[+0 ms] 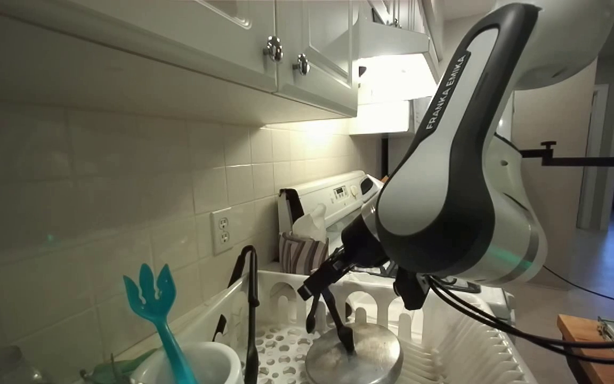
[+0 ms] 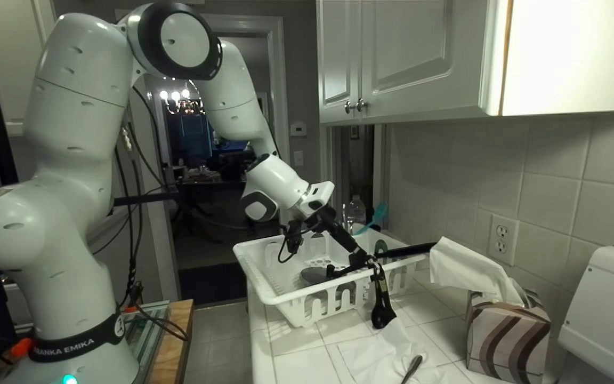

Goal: Place the measuring spoons on the dishrack.

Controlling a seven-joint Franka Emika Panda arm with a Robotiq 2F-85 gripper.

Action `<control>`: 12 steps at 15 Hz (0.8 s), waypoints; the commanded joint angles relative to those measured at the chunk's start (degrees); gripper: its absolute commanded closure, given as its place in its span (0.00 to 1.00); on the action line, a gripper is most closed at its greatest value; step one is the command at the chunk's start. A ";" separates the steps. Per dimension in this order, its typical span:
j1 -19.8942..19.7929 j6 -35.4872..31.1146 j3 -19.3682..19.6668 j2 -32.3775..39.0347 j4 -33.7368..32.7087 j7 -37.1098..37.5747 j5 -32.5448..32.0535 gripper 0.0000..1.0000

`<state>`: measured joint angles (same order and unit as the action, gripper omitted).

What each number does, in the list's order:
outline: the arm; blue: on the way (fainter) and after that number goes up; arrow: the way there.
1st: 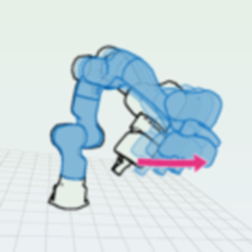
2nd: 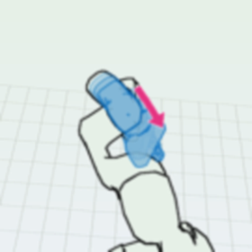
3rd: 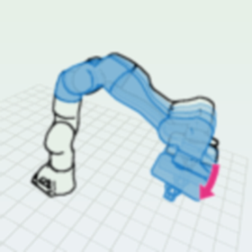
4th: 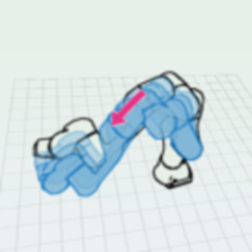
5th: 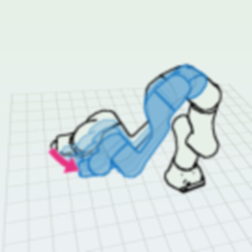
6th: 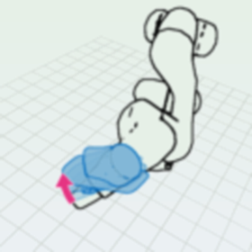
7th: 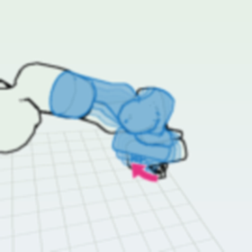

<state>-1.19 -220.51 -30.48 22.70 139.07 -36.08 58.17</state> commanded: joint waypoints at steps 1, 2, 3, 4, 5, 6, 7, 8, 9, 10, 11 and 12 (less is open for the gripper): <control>-1.07 2.95 -0.95 -5.40 2.09 0.52 3.59 0.00; -1.23 3.63 -0.86 -6.41 2.32 0.25 4.33 0.00; -1.12 3.76 -0.76 -7.25 2.46 -0.05 5.83 0.00; -1.27 4.53 -0.81 -8.26 2.69 -0.22 6.82 0.00; -1.10 5.33 -0.62 -9.28 2.78 -1.36 9.24 0.00; -1.03 6.40 -0.52 -10.55 3.08 -2.51 11.85 0.00; -0.96 7.63 -0.34 -11.71 3.30 -4.55 15.14 0.00; -0.70 8.44 -0.15 -12.88 3.51 -7.40 19.72 0.00; -0.96 9.77 -0.07 -14.14 3.61 -10.62 23.46 0.00; -1.09 10.21 -0.03 -14.90 3.46 -14.49 27.87 0.00; -1.56 11.51 -0.02 -15.85 3.25 -19.03 31.91 0.00; -2.01 12.15 -0.02 -16.22 2.75 -23.66 35.54 0.00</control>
<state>-2.09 -212.29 -30.48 10.64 141.06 -49.32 84.24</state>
